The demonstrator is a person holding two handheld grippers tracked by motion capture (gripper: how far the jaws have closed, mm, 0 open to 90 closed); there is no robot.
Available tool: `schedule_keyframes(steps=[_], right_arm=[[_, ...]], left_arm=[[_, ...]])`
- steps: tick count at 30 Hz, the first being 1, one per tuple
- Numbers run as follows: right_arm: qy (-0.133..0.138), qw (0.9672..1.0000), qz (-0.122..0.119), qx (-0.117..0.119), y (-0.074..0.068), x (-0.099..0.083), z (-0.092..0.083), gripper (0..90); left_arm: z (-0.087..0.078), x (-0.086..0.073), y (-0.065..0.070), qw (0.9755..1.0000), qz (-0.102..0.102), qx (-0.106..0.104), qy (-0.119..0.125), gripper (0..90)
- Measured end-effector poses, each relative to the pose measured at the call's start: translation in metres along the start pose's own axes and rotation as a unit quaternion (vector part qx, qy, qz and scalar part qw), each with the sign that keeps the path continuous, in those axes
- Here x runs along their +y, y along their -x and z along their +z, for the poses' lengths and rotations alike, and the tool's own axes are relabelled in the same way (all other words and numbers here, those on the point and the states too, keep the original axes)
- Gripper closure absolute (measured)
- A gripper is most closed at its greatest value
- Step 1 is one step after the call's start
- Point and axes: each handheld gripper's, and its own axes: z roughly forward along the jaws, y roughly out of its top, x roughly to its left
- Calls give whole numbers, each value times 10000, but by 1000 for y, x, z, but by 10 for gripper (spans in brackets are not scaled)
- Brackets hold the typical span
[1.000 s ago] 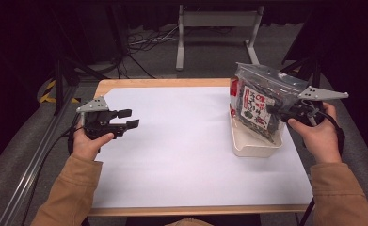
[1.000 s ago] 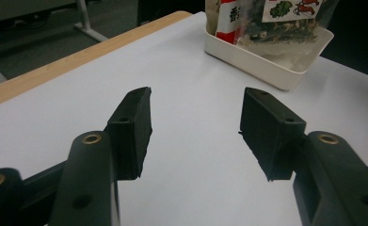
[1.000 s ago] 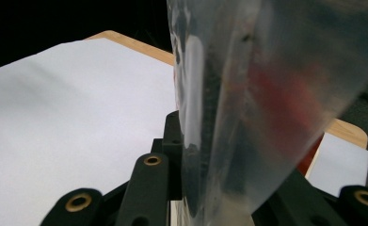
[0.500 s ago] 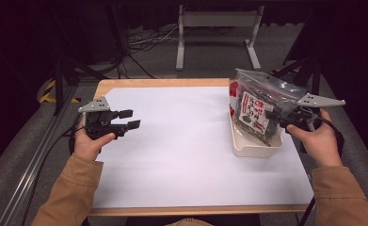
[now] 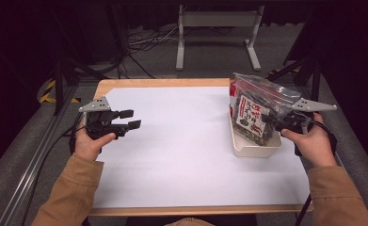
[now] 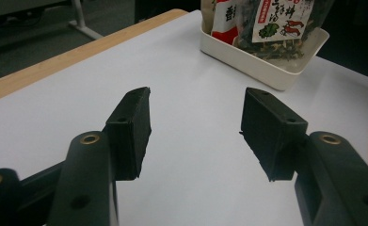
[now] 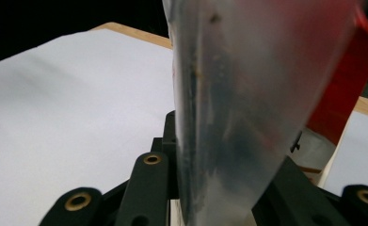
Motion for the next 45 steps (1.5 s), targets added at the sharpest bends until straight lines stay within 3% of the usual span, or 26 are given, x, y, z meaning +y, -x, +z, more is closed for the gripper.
schedule_keyframes(steps=[8,11,15,20,25,36,45], right_arm=[[-1,9998,195,-62,7,-7,-2,715],[-66,9995,222,-216,10,-8,-3,643],[213,9989,337,-245,13,-12,-8,369],[325,9988,176,-324,9,-18,-17,253],[479,9984,83,-302,-2,-22,-31,245],[545,9985,1,-104,-32,-32,-50,238],[681,9976,-102,54,-51,-44,-57,243]], left_arm=[[-1,-3,-2,10000,-17,19,-45,430],[-4,-5,-3,10000,-45,42,-38,429],[-6,-8,-3,9999,-103,66,-27,424],[-11,-10,2,9999,-70,90,-33,414],[-17,-14,11,10000,-44,23,7,410],[-14,-24,25,9999,-1,-129,-47,409],[-15,-35,37,9997,75,-213,33,408]])
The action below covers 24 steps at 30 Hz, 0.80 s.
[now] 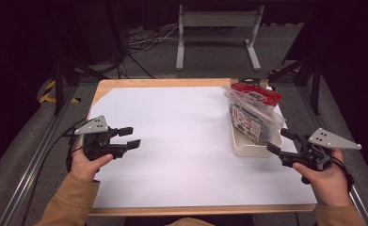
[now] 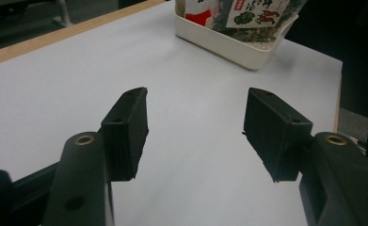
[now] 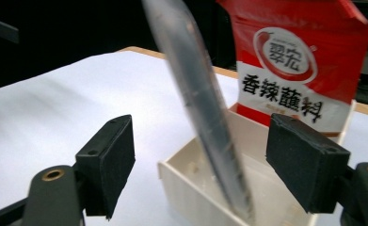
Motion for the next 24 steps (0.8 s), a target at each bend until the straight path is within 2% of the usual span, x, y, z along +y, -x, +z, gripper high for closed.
schedule_keyframes(steps=[3,4,7,13,17,20,24], right_arm=[[54,9998,-37,190,-8,-11,1,244],[54,9998,-37,190,-8,-11,1,244],[153,9994,-36,324,-14,-19,4,245],[243,9992,-1,311,-19,-30,6,243],[87,9996,-33,263,-20,-36,8,251],[-46,9993,-128,355,-22,-41,16,259],[-231,9982,-234,498,-24,-47,28,283]], left_arm=[[-2,-3,2,10000,66,-24,55,406],[-3,-4,3,9999,72,-36,76,406],[-6,-8,5,9999,43,-41,146,404],[-9,-15,5,9998,79,4,186,400],[-9,-19,6,9999,89,3,138,398],[-9,-23,7,9997,222,65,125,393],[-9,-27,7,9996,217,46,156,385]])
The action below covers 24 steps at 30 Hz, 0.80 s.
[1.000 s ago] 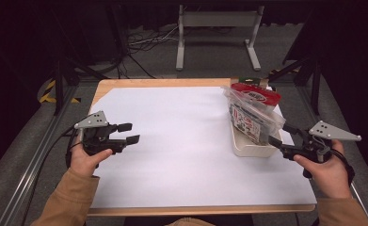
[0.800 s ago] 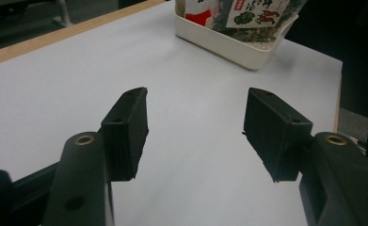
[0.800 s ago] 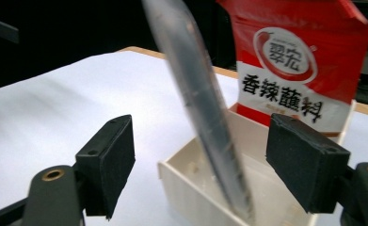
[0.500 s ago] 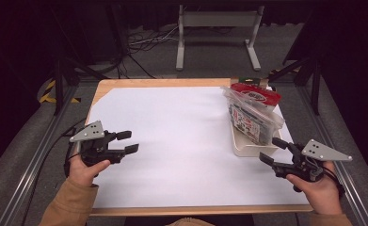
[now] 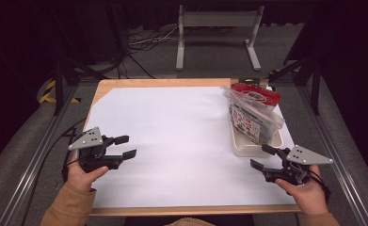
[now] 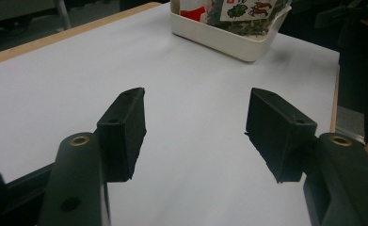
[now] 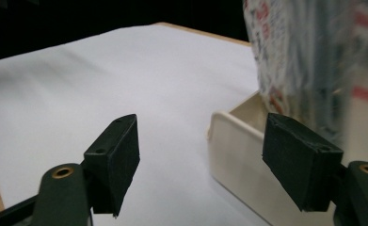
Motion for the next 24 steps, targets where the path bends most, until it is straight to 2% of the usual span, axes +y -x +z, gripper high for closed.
schedule_keyframes(steps=[1,4,13,17,19,24], right_arm=[[0,10000,0,0,0,0,0,283],[-220,9995,-140,178,1,-5,10,329],[-354,9986,-92,370,-3,-17,31,325],[-411,9985,-79,364,-5,-21,36,305],[-476,9982,-106,343,-4,-23,37,298],[-431,9984,-38,356,-2,-23,35,297]], left_arm=[[0,0,0,10000,0,0,0,384],[2,-3,-1,10000,-1,2,-22,383],[3,-6,-2,10000,-40,15,-52,382],[7,-8,-2,9998,-45,182,-110,382],[11,-10,0,9990,5,359,-253,383],[17,-13,3,9989,-35,345,-316,383]])
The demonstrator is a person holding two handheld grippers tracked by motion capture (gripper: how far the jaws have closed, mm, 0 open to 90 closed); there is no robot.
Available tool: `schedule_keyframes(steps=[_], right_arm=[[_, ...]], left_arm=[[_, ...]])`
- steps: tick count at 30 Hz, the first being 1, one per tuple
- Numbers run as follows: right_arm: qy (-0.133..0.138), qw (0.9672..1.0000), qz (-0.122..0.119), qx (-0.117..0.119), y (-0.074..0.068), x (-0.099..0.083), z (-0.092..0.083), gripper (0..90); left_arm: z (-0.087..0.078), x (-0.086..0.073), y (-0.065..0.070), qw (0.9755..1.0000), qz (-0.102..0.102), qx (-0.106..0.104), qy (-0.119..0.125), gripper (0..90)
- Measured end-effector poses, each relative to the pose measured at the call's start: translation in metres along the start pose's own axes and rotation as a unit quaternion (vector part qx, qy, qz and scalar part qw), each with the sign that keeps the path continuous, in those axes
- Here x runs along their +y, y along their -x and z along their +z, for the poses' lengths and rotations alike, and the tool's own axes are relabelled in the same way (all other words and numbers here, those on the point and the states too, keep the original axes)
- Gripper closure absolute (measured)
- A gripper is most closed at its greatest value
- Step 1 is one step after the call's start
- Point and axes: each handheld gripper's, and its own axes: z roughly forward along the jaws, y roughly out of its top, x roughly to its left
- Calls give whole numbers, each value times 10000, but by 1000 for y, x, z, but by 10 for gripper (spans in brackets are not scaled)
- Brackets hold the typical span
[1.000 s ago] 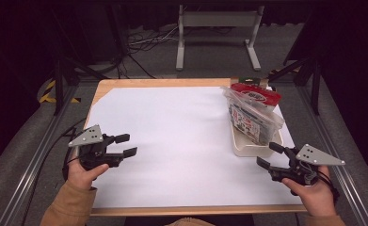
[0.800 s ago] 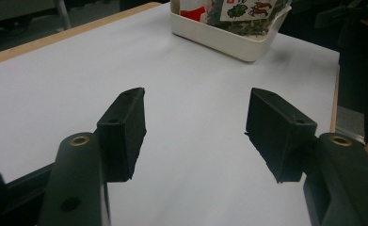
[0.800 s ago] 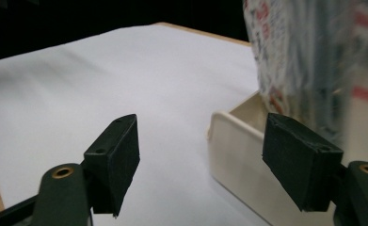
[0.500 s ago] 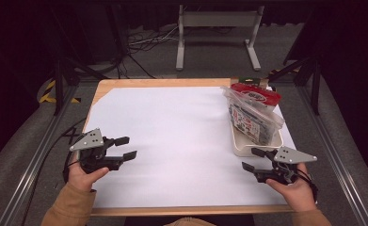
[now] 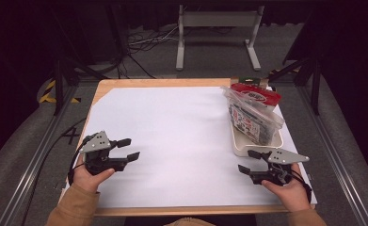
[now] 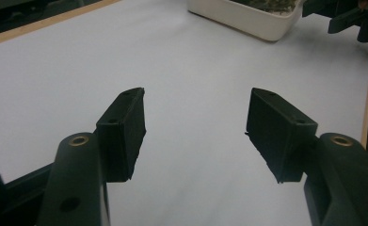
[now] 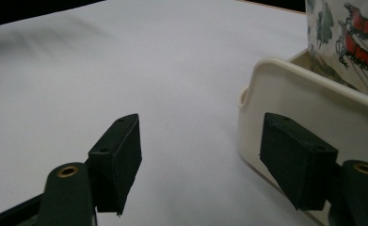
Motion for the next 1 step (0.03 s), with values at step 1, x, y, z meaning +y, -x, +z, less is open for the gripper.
schedule_keyframes(steps=[1], right_arm=[[-7,10000,26,10,0,0,-1,297]], left_arm=[[1,0,0,10000,26,9,-9,382]])
